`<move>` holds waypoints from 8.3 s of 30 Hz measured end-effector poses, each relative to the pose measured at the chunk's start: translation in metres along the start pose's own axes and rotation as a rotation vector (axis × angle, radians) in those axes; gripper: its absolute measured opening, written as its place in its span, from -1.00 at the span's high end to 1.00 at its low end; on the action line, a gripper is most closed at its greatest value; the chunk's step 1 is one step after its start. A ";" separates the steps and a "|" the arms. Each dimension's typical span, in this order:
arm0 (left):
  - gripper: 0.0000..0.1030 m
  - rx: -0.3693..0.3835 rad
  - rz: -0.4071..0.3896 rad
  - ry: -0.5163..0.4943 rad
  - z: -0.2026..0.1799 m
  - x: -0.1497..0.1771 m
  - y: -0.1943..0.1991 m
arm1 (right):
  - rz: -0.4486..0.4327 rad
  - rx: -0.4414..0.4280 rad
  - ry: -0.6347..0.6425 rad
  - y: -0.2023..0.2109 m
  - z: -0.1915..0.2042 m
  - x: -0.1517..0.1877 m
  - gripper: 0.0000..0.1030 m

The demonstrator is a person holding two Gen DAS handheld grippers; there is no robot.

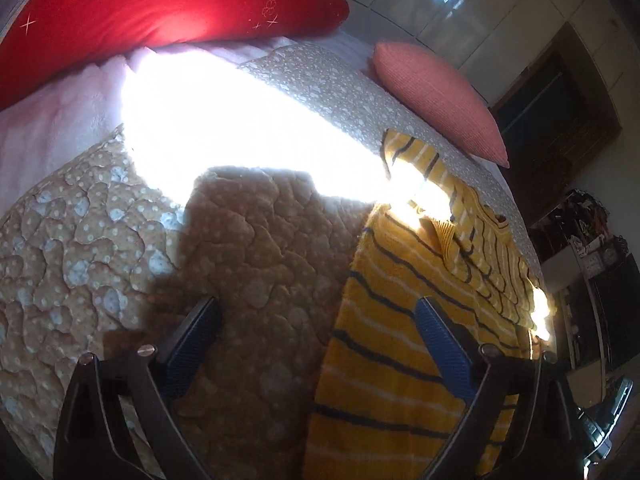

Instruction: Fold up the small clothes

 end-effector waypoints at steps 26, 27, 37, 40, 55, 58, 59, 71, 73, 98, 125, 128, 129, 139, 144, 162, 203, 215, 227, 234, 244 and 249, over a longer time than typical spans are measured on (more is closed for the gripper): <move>-0.28 0.102 0.199 -0.395 -0.049 0.115 0.044 | 0.051 -0.695 0.007 0.012 0.059 0.115 -0.42; -0.28 0.121 0.209 -0.389 -0.051 0.116 0.042 | 0.056 -0.705 0.010 0.012 0.063 0.117 -0.40; 0.86 0.007 0.213 -0.277 -0.051 0.110 0.038 | 0.103 -0.590 -0.058 -0.008 0.062 0.126 0.73; 0.86 0.016 0.195 -0.254 -0.045 0.116 0.054 | 0.104 -0.642 -0.063 0.003 0.058 0.128 0.77; 0.86 0.005 0.200 -0.279 -0.051 0.178 0.087 | 0.093 -0.650 -0.135 0.041 0.012 0.169 0.71; 0.86 0.015 0.192 -0.260 -0.051 0.165 0.088 | 0.100 -0.656 -0.128 0.039 0.017 0.168 0.71; 0.86 0.019 0.181 -0.267 -0.053 0.159 0.090 | 0.091 -0.654 -0.116 0.041 0.020 0.164 0.71; 0.86 0.068 0.115 -0.251 -0.120 0.014 0.059 | -0.103 -0.624 -0.027 0.054 0.049 -0.009 0.84; 0.85 0.046 0.105 -0.247 -0.135 -0.023 0.040 | -0.108 -0.607 -0.052 0.039 0.050 -0.049 0.84; -0.42 0.060 -0.024 -0.148 -0.128 -0.121 0.026 | -0.103 -0.382 -0.207 -0.043 0.015 -0.177 -0.59; -0.52 -0.087 -0.243 -0.089 -0.005 -0.056 0.030 | -0.048 0.359 0.140 -0.113 0.073 -0.218 0.69; -0.52 -0.101 -0.253 -0.068 0.002 -0.057 0.035 | -0.061 0.256 0.191 -0.089 0.108 -0.213 0.68; -0.52 -0.103 -0.257 -0.060 0.005 -0.057 0.037 | -0.037 0.190 0.214 -0.086 0.126 -0.207 0.57; -0.52 -0.117 -0.277 0.054 0.043 -0.065 0.048 | 0.211 -0.162 0.286 -0.148 0.286 -0.144 -0.16; -0.52 -0.113 -0.249 0.067 0.050 -0.070 0.040 | 0.291 -0.028 0.280 -0.197 0.301 -0.139 0.71; -0.52 -0.128 -0.232 0.136 0.078 -0.076 0.043 | 0.167 -0.157 0.578 -0.136 0.361 -0.091 0.01; -0.53 -0.079 -0.236 0.319 0.124 -0.073 0.057 | 0.178 0.301 0.797 -0.209 0.372 -0.032 -0.73; -0.53 -0.039 -0.265 0.180 0.072 -0.062 0.062 | 0.070 0.040 0.549 -0.107 0.294 -0.104 0.65; -0.63 0.050 -0.104 -0.109 -0.067 0.012 0.049 | 0.014 -0.062 0.011 -0.045 0.004 -0.118 0.74; -0.63 0.009 -0.009 -0.278 -0.129 0.042 0.028 | -0.044 -0.219 -0.127 -0.021 -0.044 -0.105 0.18; -0.63 0.011 0.055 -0.276 -0.154 0.067 0.017 | -0.103 -0.299 0.133 0.018 0.028 -0.078 -0.58; -0.63 0.005 0.019 -0.308 -0.166 0.066 0.040 | 0.001 -0.349 0.082 -0.011 0.012 -0.066 0.91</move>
Point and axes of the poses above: each gripper's, at about its wrist camera, not at the fingertips, and y roughly against the way its jaws point, z to its left, x to its underside, the point moved 6 cm from there along -y, roughly the way its jaws point, and after that the axes turned 6 degrees about z, right-handed, at the moved point
